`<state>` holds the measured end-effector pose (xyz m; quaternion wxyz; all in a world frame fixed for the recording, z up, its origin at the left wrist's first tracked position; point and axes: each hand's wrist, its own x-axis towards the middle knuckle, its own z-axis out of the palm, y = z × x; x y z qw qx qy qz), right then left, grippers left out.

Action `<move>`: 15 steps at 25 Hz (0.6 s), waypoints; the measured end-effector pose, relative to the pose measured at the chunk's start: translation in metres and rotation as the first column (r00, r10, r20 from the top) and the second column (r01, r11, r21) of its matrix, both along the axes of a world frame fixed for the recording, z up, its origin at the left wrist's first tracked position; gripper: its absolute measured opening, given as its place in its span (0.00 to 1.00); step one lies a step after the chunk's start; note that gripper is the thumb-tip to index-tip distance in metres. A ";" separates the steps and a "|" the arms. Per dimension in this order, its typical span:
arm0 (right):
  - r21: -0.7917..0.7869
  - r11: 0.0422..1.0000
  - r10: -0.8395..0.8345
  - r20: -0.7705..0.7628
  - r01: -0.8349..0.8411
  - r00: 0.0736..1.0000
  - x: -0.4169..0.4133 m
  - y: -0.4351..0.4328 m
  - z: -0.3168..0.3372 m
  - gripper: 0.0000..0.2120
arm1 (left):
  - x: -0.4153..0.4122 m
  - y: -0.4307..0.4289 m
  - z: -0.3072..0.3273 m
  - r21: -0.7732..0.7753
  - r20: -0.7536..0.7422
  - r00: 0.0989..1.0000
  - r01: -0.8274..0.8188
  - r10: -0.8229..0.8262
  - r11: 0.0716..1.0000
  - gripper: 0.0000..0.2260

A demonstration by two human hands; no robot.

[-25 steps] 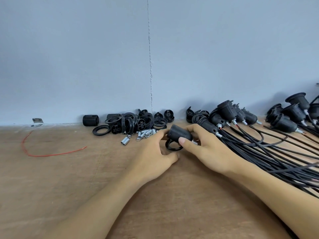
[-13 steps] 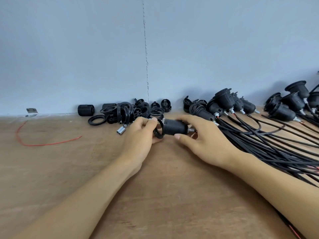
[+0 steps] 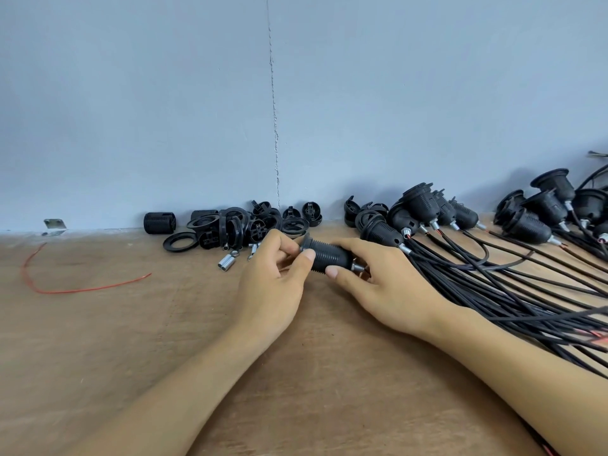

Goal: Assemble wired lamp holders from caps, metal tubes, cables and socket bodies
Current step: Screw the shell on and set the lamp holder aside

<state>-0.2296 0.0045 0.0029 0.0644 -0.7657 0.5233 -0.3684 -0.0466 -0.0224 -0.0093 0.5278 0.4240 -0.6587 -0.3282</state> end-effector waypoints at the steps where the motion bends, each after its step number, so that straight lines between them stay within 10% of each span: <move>1: -0.002 1.000 -0.001 0.002 0.001 1.000 0.000 0.000 0.000 0.12 | 0.001 0.000 0.000 -0.027 0.000 1.000 -0.012 0.012 1.000 0.08; 15: 0.135 0.991 -0.025 0.118 0.009 0.993 -0.001 -0.001 -0.004 0.11 | 0.000 0.002 0.001 0.001 -0.149 0.986 0.070 -0.069 0.998 0.11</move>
